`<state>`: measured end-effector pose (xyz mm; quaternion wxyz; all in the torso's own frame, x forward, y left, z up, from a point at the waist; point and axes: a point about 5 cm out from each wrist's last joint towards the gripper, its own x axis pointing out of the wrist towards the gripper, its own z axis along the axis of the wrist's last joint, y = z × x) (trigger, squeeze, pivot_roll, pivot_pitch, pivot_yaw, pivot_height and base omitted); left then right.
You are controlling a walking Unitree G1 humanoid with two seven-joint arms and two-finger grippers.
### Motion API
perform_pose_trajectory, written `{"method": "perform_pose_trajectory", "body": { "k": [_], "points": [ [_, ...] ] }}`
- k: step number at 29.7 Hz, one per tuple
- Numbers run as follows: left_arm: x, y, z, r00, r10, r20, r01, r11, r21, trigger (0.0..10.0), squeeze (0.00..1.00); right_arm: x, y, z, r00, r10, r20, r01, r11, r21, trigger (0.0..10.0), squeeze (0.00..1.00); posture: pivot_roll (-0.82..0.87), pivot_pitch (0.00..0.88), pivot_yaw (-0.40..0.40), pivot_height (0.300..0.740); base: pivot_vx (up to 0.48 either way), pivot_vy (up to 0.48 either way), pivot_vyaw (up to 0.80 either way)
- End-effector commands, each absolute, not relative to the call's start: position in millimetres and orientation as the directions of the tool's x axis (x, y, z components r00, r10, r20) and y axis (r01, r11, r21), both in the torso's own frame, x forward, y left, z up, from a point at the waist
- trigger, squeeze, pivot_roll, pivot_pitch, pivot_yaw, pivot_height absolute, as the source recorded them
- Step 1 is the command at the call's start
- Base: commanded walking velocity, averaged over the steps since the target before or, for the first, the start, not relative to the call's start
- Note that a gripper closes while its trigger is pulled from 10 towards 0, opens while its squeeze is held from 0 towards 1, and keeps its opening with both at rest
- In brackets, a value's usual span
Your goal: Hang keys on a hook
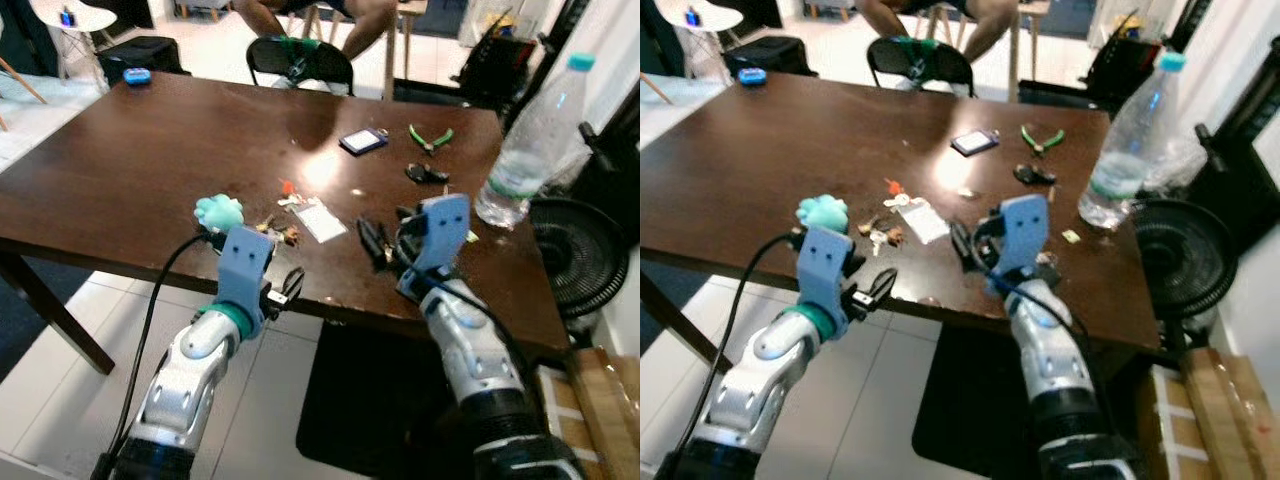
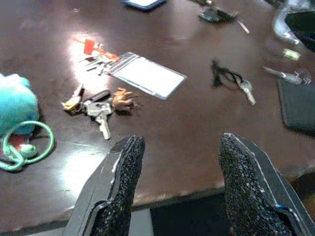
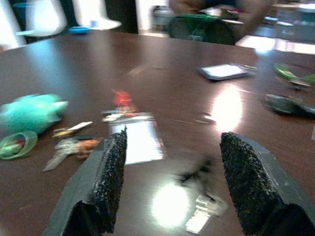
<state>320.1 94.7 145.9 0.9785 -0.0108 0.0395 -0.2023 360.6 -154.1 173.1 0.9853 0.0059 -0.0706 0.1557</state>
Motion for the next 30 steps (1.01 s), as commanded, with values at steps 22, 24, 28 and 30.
{"method": "perform_pose_trajectory", "body": {
  "k": [22, 24, 28, 30],
  "points": [
    [336, 118, 142, 0.967, -0.193, -0.166, 0.181, 0.98, -0.088, 10.0, 0.0, 372, -197, 127, 0.918, 0.269, -0.292, -0.35, 0.896, -0.273, 10.0, 0.0, -0.08, 0.094, 0.011, 0.74, 0.0, 0.0, 0.0],
    [336, 119, 143, 0.969, -0.183, -0.163, 0.17, 0.981, -0.092, 10.0, 0.0, 371, -190, 122, 0.898, 0.314, -0.307, -0.394, 0.886, -0.246, 10.0, 0.0, -0.08, 0.101, 0.008, 0.74, 0.0, 0.0, 0.0],
    [336, 123, 145, 0.973, -0.164, -0.162, 0.149, 0.984, -0.1, 10.0, 0.0, 366, -177, 117, 0.852, 0.429, -0.302, -0.493, 0.851, -0.181, 10.0, 0.0, -0.08, 0.114, 0.011, 0.74, 0.0, 0.0, 0.0],
    [336, 123, 145, 0.973, -0.161, -0.162, 0.146, 0.984, -0.1, 10.0, 0.0, 367, -177, 116, 0.854, 0.426, -0.3, -0.49, 0.852, -0.185, 10.0, 0.0, -0.08, 0.114, 0.011, 0.74, 0.0, 0.0, 0.0]
  ]
}}
